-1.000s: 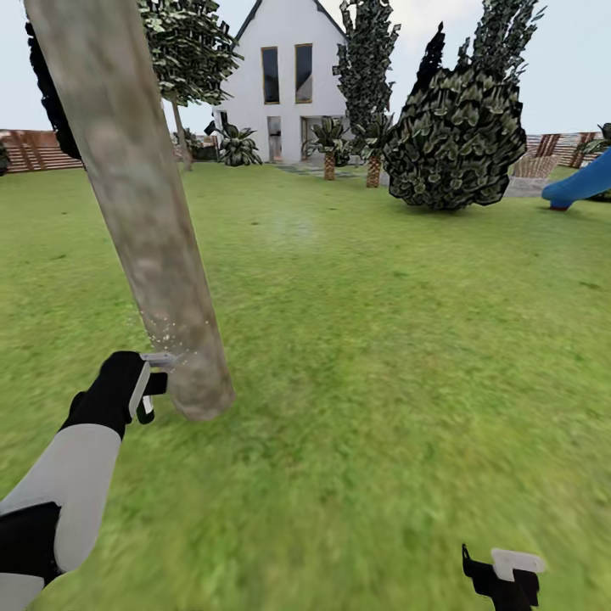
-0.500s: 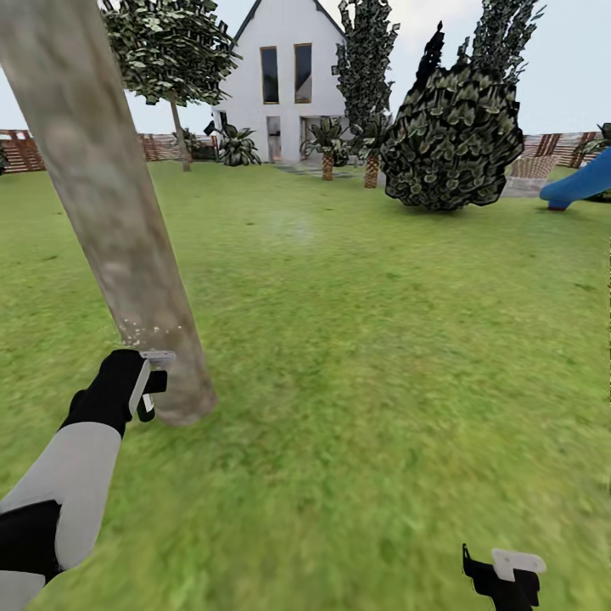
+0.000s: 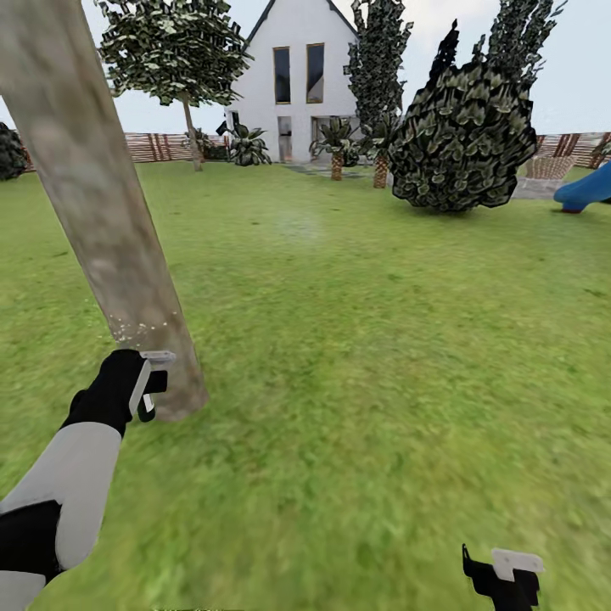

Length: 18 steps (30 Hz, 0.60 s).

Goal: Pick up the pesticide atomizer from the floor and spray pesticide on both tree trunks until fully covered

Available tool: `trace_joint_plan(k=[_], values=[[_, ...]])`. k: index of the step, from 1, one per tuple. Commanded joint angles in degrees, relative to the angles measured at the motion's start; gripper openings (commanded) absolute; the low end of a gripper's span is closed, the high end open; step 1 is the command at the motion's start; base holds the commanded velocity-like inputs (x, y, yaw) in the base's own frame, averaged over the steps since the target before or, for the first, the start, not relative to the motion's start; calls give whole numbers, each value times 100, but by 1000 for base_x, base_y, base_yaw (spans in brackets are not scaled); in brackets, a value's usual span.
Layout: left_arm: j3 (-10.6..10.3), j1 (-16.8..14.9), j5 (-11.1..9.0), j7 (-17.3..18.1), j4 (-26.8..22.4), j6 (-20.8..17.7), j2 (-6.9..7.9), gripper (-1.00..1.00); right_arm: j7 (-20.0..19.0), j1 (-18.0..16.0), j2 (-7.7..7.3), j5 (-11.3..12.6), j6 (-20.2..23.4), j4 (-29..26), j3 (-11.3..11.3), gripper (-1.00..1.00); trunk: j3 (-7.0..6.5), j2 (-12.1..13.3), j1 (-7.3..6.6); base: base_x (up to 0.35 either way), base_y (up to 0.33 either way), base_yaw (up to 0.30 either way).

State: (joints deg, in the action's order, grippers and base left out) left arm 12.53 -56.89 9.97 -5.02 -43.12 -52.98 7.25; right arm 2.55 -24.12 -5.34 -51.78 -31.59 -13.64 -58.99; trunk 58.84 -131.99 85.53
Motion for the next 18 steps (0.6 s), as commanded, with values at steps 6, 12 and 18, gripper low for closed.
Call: trace_joint_plan(k=[6,12,18], values=[[9,49,31,1,41,-5,-8,-100,27,-5,-2,-61,-23,11,-34,100,5,-2,0,159,-244,269],[8,143,23,10,84,42,-13,-100,27,-5,-9,-61,-23,11,-41,100,5,-2,0,229,-204,74],[37,152,30,1,84,42,11,-100,27,-5,-11,-61,-23,9,-40,100,5,-2,0,226,-203,1]])
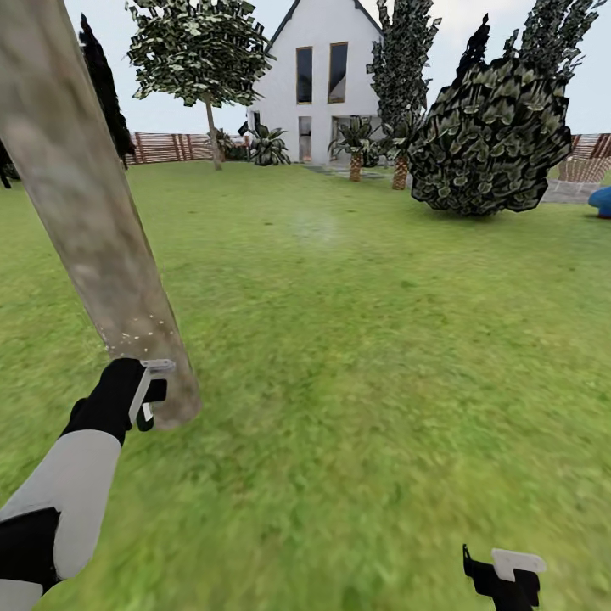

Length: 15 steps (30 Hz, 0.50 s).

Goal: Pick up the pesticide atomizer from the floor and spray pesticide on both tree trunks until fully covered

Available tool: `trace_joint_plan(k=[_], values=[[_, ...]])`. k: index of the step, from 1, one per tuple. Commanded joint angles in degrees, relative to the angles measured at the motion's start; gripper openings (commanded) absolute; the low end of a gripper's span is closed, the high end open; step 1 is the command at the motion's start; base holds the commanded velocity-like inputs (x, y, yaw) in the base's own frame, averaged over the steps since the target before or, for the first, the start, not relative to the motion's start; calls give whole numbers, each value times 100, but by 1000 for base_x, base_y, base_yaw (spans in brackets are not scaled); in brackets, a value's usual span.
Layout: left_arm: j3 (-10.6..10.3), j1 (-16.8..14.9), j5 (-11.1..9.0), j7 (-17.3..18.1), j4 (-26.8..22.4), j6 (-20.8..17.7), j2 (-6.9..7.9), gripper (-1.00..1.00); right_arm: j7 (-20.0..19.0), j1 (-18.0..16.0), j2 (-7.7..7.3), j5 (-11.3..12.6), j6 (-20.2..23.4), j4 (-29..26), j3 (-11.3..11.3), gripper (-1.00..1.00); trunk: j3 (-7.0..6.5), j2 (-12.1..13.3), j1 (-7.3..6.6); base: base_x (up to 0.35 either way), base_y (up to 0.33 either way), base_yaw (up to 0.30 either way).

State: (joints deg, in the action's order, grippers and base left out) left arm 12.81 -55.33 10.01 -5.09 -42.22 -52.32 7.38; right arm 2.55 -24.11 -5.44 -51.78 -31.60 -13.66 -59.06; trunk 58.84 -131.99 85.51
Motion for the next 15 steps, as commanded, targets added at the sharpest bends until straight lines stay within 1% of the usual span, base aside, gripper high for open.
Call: trace_joint_plan(k=[1,4,13,15], values=[[13,0,37,8,-6,-24,25,-100,27,-6,4,-60,-22,11,-30,100,5,-2,1,196,-210,120],[30,5,53,8,-6,-23,60,-100,27,-6,7,-61,-22,12,-27,100,5,-2,1,128,-240,251],[28,9,48,-29,3,-12,56,-100,27,-6,7,-66,-22,12,-27,100,5,-2,1,6,-272,276],[28,114,39,-35,2,1,47,-100,27,-6,7,-67,-22,12,-27,100,5,-2,1,20,-274,210]])
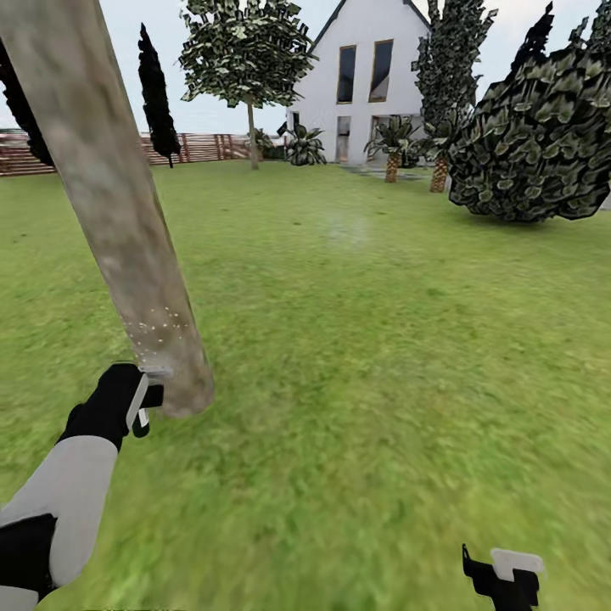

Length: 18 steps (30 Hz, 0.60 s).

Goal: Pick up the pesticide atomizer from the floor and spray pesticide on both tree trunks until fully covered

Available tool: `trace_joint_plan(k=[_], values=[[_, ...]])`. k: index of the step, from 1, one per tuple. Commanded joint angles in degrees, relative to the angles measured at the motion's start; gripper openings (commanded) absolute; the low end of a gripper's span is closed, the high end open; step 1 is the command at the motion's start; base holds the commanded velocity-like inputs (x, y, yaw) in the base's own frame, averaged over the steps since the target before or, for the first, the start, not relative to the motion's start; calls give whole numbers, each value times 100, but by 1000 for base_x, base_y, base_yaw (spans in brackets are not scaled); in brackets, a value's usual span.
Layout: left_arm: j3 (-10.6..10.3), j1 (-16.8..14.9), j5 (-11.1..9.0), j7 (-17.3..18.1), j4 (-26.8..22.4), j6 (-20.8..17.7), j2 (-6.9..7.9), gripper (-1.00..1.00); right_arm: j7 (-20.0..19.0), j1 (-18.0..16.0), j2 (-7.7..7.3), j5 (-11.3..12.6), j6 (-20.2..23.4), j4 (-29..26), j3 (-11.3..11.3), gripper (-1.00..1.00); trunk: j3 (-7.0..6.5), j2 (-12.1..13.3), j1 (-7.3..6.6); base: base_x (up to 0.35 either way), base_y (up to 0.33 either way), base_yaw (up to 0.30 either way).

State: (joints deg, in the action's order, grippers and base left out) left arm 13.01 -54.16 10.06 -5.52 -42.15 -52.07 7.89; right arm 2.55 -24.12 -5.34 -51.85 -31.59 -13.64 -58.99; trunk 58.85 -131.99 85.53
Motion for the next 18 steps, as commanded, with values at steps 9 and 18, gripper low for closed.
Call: trace_joint_plan(k=[9,18], values=[[-17,168,23,-11,-6,-5,-60,-100,27,-5,6,-60,-20,14,-34,100,5,-2,-1,190,-231,70],[-10,469,65,-11,-7,3,5,-100,27,-5,7,-62,-18,19,-34,100,5,-2,-1,150,-241,271]])
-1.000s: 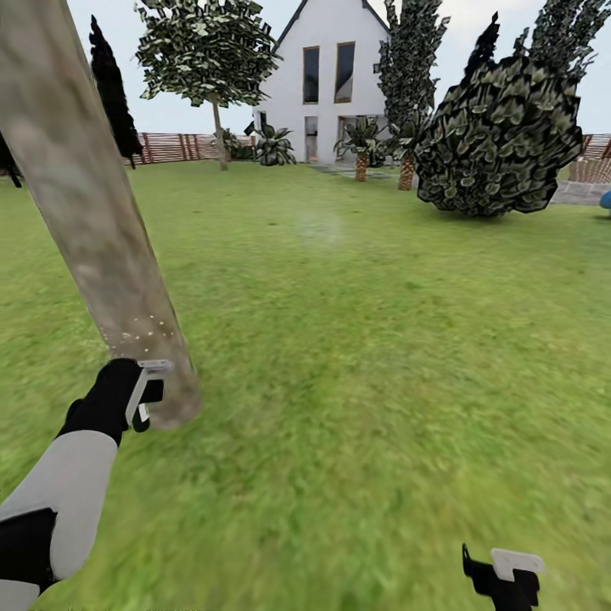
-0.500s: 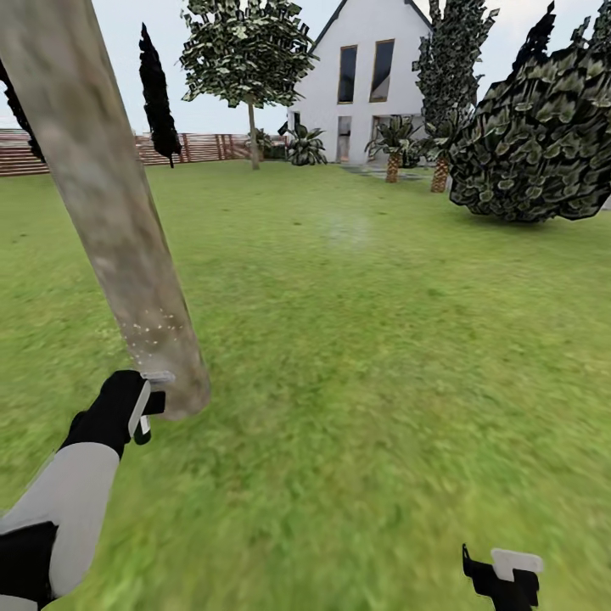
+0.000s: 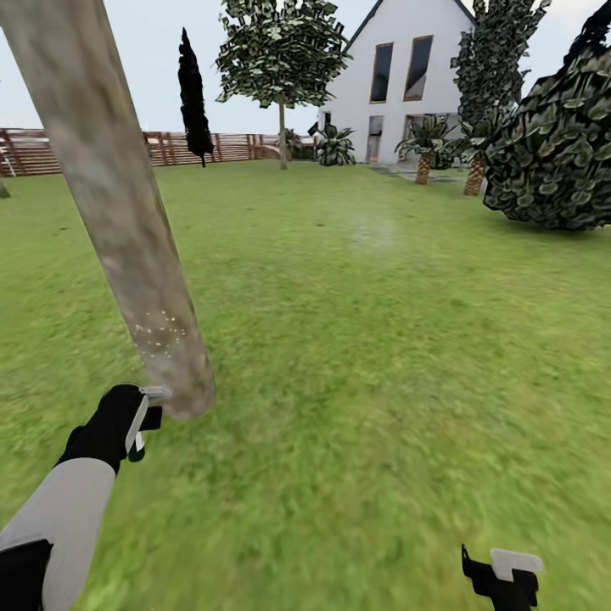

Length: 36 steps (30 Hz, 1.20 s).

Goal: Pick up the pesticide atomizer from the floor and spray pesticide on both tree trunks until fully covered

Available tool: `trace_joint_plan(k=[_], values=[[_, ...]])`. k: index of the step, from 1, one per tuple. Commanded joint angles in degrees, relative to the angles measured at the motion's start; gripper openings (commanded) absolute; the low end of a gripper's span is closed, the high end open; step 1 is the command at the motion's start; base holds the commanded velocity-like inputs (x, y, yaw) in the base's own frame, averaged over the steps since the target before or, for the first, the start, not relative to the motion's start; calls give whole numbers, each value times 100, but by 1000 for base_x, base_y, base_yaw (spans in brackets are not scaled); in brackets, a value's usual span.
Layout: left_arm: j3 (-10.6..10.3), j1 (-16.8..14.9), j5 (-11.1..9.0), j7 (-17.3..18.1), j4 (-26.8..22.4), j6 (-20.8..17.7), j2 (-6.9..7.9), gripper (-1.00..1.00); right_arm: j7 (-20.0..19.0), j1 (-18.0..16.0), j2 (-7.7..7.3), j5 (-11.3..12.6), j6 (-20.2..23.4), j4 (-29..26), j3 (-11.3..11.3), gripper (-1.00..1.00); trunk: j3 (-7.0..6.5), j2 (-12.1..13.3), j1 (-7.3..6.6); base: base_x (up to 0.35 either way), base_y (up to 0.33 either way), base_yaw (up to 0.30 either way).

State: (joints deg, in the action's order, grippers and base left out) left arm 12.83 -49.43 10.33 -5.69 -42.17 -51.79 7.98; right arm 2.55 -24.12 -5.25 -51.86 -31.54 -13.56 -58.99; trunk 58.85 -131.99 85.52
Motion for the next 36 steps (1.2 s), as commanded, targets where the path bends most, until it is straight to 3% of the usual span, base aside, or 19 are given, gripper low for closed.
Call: trace_joint_plan(k=[1,6,11,20,24,36], values=[[1,28,25,7,-6,-24,-15,-100,27,-5,-2,-61,-23,11,-34,100,5,-2,0,121,-252,275],[-5,80,-6,-1,-9,-24,-77,-100,27,-5,-2,-61,-19,11,-34,100,5,-2,0,132,-252,212],[25,82,3,3,-12,-20,-15,-100,27,-5,-2,-61,-19,11,-34,100,5,-2,0,202,-219,13],[23,188,8,6,13,-7,-22,-100,27,-5,-2,-61,-23,11,-34,100,5,-2,0,289,-31,110],[21,367,2,4,123,439,-23,-100,27,-5,-2,-61,-21,11,-32,100,5,-2,0,30,0,269],[0,407,1,-9,200,486,-69,-100,27,-5,-11,-57,-19,11,-34,100,5,-2,0,116,-152,26]])
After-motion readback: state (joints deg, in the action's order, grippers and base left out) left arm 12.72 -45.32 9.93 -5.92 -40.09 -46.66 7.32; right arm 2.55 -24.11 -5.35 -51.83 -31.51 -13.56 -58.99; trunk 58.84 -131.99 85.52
